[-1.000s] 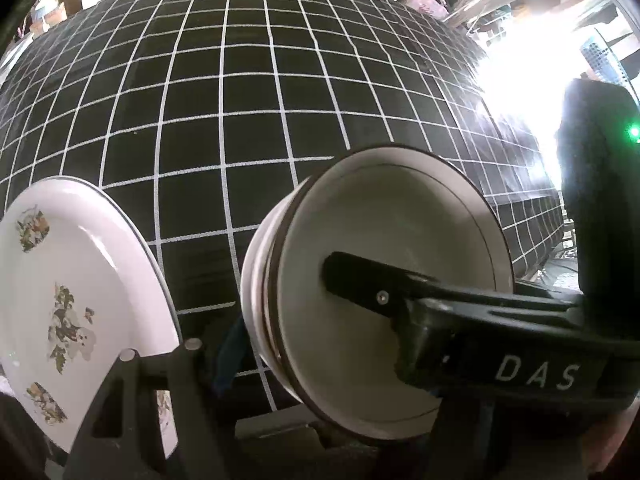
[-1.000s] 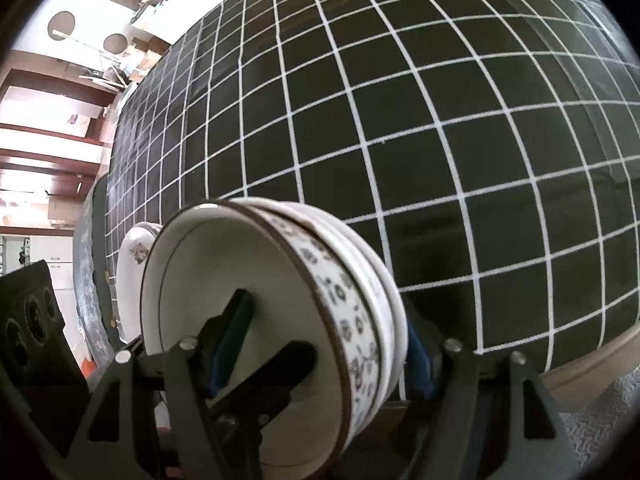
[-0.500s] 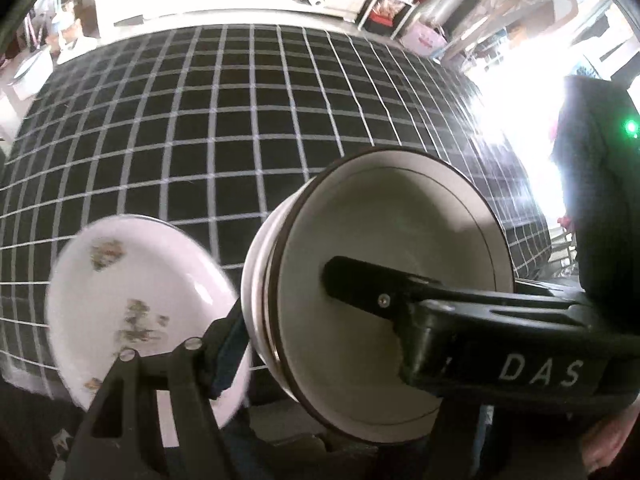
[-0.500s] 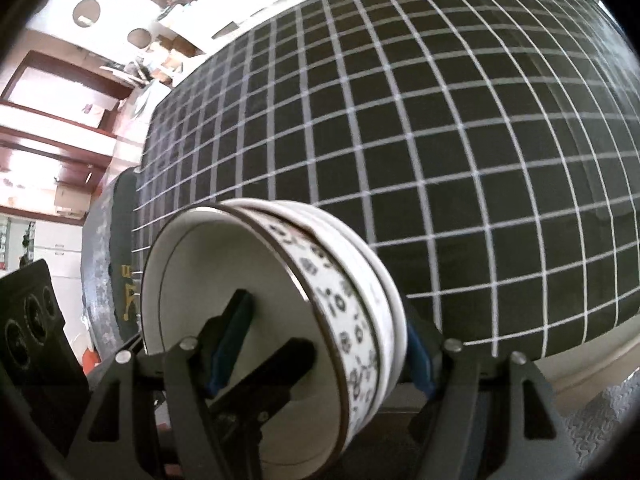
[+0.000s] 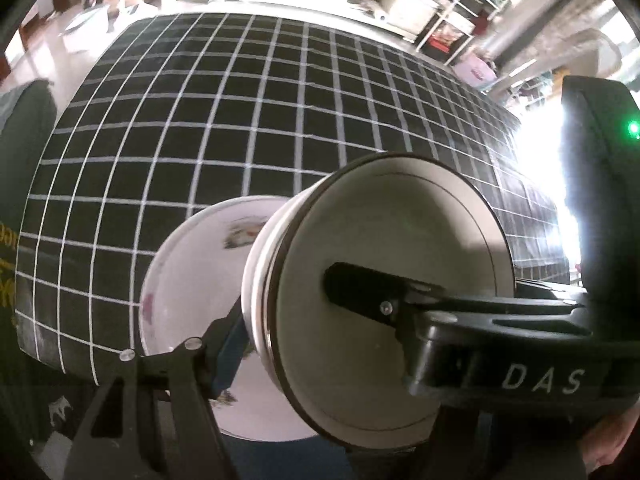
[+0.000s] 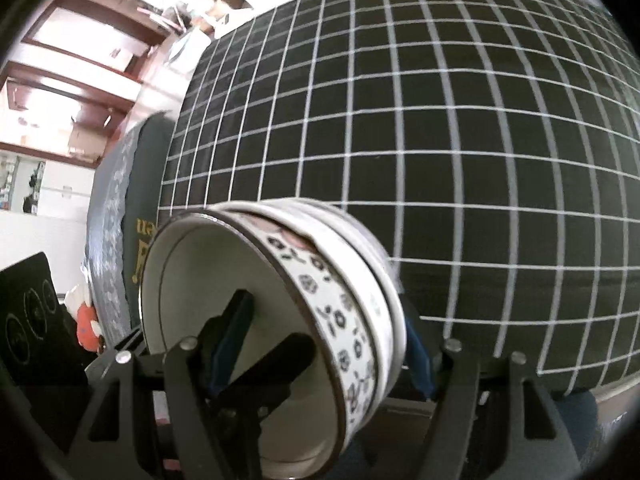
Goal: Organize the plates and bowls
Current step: 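Lower the stacked bowls with the right tool onto the plate stack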
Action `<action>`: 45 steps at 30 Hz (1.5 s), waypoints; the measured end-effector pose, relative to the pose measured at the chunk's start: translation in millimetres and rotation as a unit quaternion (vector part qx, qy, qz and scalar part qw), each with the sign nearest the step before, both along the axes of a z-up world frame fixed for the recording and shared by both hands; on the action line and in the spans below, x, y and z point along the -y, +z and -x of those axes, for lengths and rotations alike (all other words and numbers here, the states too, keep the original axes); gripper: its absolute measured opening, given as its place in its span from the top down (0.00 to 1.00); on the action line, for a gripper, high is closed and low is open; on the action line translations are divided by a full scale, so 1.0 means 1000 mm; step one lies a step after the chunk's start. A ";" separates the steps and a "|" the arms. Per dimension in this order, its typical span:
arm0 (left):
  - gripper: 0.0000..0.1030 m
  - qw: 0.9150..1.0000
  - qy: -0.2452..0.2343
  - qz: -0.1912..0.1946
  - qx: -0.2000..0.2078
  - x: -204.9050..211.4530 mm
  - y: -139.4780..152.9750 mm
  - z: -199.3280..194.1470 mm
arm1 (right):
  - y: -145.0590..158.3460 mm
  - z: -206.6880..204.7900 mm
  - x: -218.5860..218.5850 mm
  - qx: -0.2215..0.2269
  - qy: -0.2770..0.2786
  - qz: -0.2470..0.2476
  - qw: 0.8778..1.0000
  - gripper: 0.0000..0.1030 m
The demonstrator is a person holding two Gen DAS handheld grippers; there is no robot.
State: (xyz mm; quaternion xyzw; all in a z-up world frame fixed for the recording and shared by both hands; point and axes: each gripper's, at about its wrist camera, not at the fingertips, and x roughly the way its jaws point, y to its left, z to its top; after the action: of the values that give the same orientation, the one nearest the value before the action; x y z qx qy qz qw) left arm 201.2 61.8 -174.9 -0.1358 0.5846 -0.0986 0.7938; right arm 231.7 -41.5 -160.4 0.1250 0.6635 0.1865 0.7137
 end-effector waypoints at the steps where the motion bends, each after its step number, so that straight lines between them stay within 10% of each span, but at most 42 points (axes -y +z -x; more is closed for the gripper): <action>1: 0.33 1.000 0.003 0.002 -0.002 -0.005 -0.003 0.000 | -0.003 -0.001 -0.006 -0.003 0.003 0.002 1.000 0.29; 34: 0.34 1.000 0.021 0.004 -0.021 -0.025 -0.025 -0.005 | -0.026 -0.011 -0.007 -0.014 0.007 0.010 1.000 0.29; 45: 0.34 0.998 0.048 -0.022 0.021 -0.032 0.025 0.020 | 0.014 0.007 0.024 0.017 -0.023 -0.013 0.999 0.28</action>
State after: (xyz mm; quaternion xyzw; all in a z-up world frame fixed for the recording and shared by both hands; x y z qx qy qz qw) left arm 181.3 93.6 -150.2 -0.1441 0.5627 -0.0498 0.8125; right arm 225.0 -65.5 -146.8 0.1462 0.6454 0.1804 0.7277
